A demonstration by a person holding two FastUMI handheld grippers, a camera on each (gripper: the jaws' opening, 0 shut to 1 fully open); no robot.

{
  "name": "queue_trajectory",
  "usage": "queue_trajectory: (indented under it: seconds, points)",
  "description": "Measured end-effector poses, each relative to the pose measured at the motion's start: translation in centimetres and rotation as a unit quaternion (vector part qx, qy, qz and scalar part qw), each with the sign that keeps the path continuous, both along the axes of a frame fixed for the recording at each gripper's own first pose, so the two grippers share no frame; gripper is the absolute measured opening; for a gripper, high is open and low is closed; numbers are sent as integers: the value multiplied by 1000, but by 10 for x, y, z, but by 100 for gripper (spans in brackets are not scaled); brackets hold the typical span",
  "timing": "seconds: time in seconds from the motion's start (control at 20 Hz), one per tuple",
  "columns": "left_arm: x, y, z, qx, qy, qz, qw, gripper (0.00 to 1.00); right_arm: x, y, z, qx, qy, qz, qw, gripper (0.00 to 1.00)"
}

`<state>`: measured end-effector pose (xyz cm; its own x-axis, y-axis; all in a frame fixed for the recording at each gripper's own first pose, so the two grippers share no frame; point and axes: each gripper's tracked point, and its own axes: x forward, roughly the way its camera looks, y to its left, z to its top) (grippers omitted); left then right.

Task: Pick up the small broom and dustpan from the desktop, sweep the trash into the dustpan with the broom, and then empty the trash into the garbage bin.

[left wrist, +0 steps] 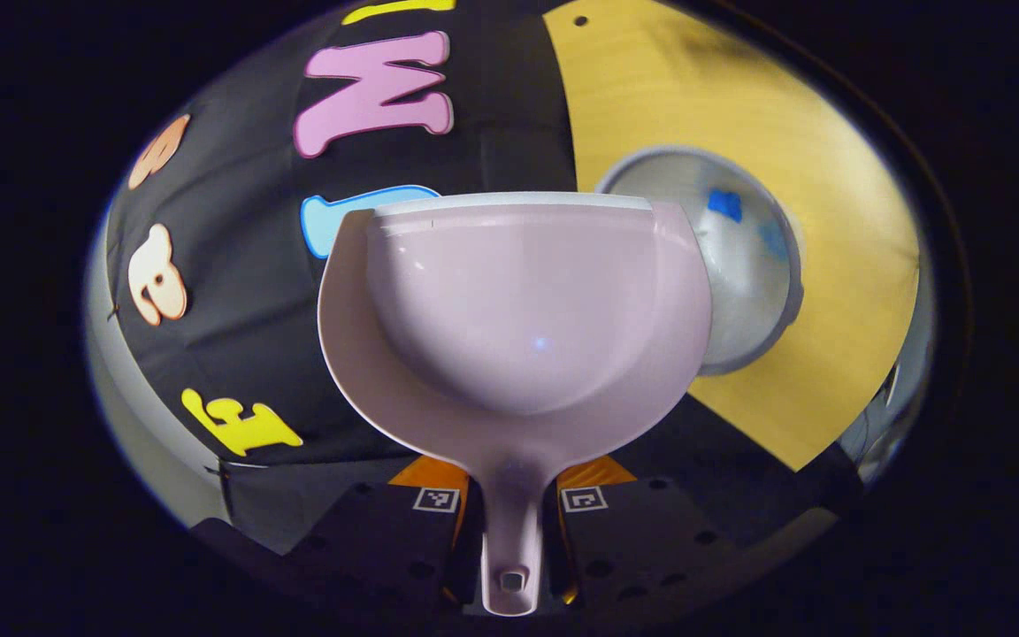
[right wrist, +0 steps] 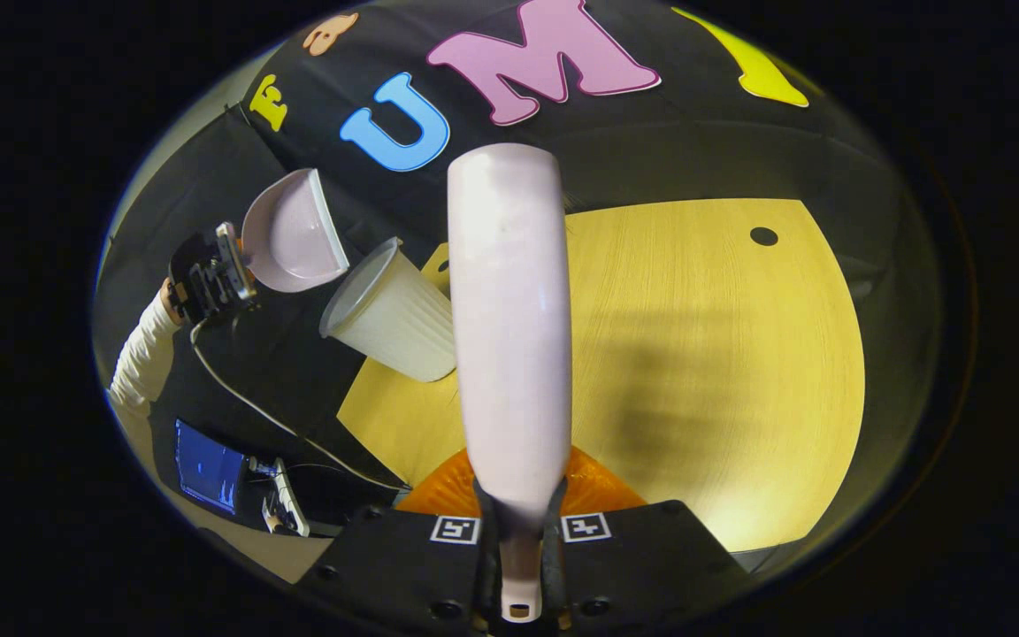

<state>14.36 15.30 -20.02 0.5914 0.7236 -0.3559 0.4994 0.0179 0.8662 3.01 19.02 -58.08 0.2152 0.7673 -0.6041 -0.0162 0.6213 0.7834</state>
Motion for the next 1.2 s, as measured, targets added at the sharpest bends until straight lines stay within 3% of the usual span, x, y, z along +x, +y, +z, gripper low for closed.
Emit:
queue_trajectory:
  seconds: [0.15, 0.3, 0.35, 0.5, 0.65, 0.8, 0.9, 0.95, 1.1, 1.2]
  points:
    - [7, -32, -14, -117, -63, 2, 991, 25, 6, -4, 4, -10, 5, -16, 1000, 19]
    - [14, -71, -38, -241, -110, 15, 964, 25, 19, -19, 21, -51, -12, -44, 998, 18]
    - [13, -83, -51, -286, -124, 31, 950, 25, 25, -25, 27, -61, -13, -61, 996, 18]
    - [3, -139, -115, -439, -112, 105, 886, 25, 38, -44, 32, -94, 9, -114, 989, 18]
    - [-14, -193, -173, -526, -72, 164, 831, 25, 26, -63, 11, -158, 38, -112, 980, 18]
    - [-21, -222, -237, -580, -41, 236, 778, 25, 6, -43, -14, -169, 94, -106, 975, 18]
    - [-28, -233, -284, -599, -22, 291, 746, 25, -16, -19, -41, -182, 128, -76, 972, 19]
    - [-36, -233, -306, -601, -15, 313, 735, 26, -27, -5, -57, -188, 146, -54, 970, 19]
    - [-63, -230, -378, -575, 30, 369, 729, 26, -58, 34, -96, -201, 201, 11, 959, 19]
    - [-84, -234, -415, -561, 66, 411, 716, 26, -68, 53, -114, -208, 232, 41, 949, 19]
